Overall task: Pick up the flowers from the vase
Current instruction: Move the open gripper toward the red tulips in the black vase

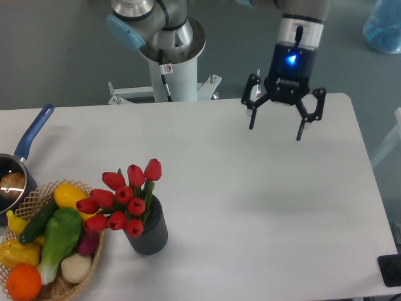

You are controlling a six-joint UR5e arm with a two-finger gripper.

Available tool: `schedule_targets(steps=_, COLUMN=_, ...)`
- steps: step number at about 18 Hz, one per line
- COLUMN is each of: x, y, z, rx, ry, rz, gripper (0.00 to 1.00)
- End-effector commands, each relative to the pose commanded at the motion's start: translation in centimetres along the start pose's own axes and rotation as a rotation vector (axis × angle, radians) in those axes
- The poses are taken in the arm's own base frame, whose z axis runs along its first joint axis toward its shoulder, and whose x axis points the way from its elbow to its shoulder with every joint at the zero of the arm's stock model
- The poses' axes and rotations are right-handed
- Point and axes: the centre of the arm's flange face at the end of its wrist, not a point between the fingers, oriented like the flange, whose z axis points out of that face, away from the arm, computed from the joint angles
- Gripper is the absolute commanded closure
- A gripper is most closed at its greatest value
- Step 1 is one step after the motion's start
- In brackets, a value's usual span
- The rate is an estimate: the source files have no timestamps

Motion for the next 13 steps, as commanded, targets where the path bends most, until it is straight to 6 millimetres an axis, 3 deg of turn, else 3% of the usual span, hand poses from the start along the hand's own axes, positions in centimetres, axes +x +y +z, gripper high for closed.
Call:
schedule_targets(steps=4, x=2.2, y=0.2, z=2.2, rx=-0.012, ry=0.046, rz=0.015, gripper=0.00)
schedule_targets(steps=10, x=4.5, y=2.5, z=3.0, rx=-0.027, ry=0.082, rz=0.108, gripper=0.00)
schedule_targets(steps=13, x=5.6, y=2.2, z=4.2, rx=-0.032, ry=0.111, rz=0.142, gripper=0.00)
